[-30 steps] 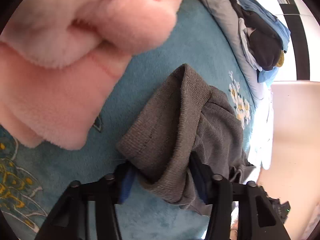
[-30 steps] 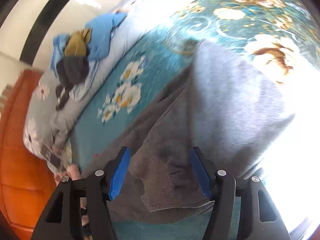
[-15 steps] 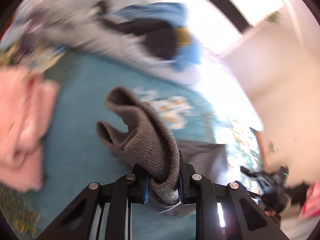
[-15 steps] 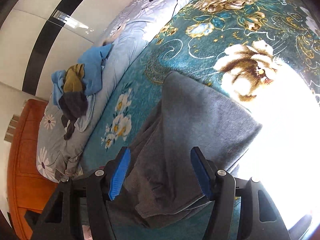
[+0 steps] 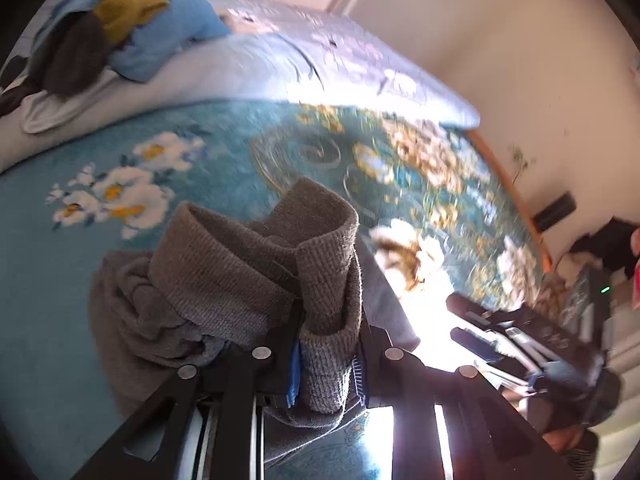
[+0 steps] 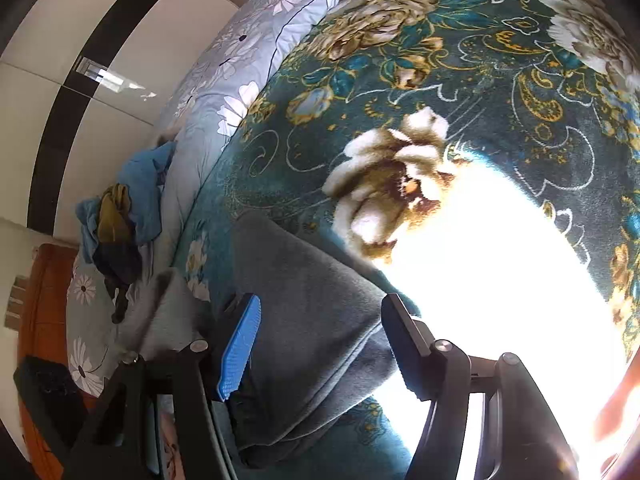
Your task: Fold clothes
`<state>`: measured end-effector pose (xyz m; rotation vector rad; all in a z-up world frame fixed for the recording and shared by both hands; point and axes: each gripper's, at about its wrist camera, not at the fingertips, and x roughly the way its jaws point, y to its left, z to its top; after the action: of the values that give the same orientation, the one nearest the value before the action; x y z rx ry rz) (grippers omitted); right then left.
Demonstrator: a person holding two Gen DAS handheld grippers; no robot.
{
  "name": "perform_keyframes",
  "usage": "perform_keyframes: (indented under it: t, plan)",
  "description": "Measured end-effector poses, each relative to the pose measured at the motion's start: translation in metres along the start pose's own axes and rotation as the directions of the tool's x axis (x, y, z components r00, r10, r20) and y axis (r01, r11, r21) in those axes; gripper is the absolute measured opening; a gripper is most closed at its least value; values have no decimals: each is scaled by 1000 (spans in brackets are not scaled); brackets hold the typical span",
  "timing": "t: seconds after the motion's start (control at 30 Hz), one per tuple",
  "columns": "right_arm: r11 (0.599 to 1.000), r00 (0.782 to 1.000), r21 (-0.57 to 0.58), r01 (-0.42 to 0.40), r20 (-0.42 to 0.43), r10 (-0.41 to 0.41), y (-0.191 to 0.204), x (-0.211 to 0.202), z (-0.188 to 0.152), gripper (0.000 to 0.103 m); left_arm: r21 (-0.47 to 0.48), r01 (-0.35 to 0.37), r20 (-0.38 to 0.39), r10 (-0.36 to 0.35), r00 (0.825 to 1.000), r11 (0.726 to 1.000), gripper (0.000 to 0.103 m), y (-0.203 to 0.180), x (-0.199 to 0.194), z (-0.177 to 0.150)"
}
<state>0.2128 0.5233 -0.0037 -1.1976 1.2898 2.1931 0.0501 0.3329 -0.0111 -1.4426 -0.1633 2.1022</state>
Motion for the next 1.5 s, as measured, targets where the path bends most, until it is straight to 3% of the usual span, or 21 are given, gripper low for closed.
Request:
perform_keyframes:
  t: [0.23, 0.3, 0.4, 0.47, 0.5, 0.53, 0.6, 0.67, 0.7, 0.83, 0.9, 0.97, 1.13, 1.3, 1.5]
  plan:
    - [1000, 1000, 15, 21, -9, -21, -16, -4, 2, 64, 23, -35, -123, 37, 992, 999, 36, -13, 44, -20]
    - [1000, 1000, 12, 23, -12, -23, -15, -5, 2, 64, 0, -5, -132, 5, 991, 1000, 44, -12, 42, -20]
    - [1000, 1000, -6, 26, -9, -26, -9, -8, 3, 64, -43, 102, -136, -107, 985, 994, 55, -10, 16, -17]
    - [999, 1000, -19, 28, -7, -28, -5, -10, 5, 64, -48, 185, -129, -189, 973, 982, 55, -2, -11, -16]
    - [999, 1000, -27, 29, -6, -29, -3, -11, 5, 64, -35, 195, -98, -197, 975, 980, 57, 6, -27, -17]
    - [999, 1000, -46, 25, -4, -25, 2, -13, 7, 64, -24, 187, -67, -188, 980, 982, 59, 14, -41, -18]
    - [995, 1000, -93, 18, -6, -19, 13, -15, 8, 64, -17, 92, -19, -92, 996, 996, 64, 39, -65, -22]
    - [988, 999, -157, -2, -35, -4, 28, -9, 7, 64, -72, -18, -23, 16, 1000, 997, 64, 73, -75, -28]
    - [982, 998, -190, -16, -57, 5, 37, -5, 5, 64, -119, -39, -41, 35, 999, 992, 64, 88, -75, -33]
    - [930, 982, -360, -72, -187, 3, 82, 26, -14, 64, -290, -116, -153, 74, 986, 950, 64, 136, -57, -62]
    - [877, 971, -474, -85, -238, -35, 105, 46, -27, 64, -314, -135, -201, 73, 977, 940, 64, 142, -47, -74]
    - [826, 963, -558, -76, -257, -85, 121, 64, -37, 64, -309, -141, -226, 71, 972, 941, 64, 140, -40, -82]
    - [789, 964, -613, -48, -234, -123, 134, 92, -29, 64, -244, -166, -233, 108, 966, 956, 64, 128, -37, -84]
    - [761, 950, -638, -119, -296, -99, 142, 110, -14, 64, -270, -152, -251, 83, 964, 951, 64, 131, -36, -88]
    - [661, 929, -731, -171, -343, -140, 157, 126, -14, 64, -252, -157, -260, 89, 961, 955, 64, 125, -36, -89]
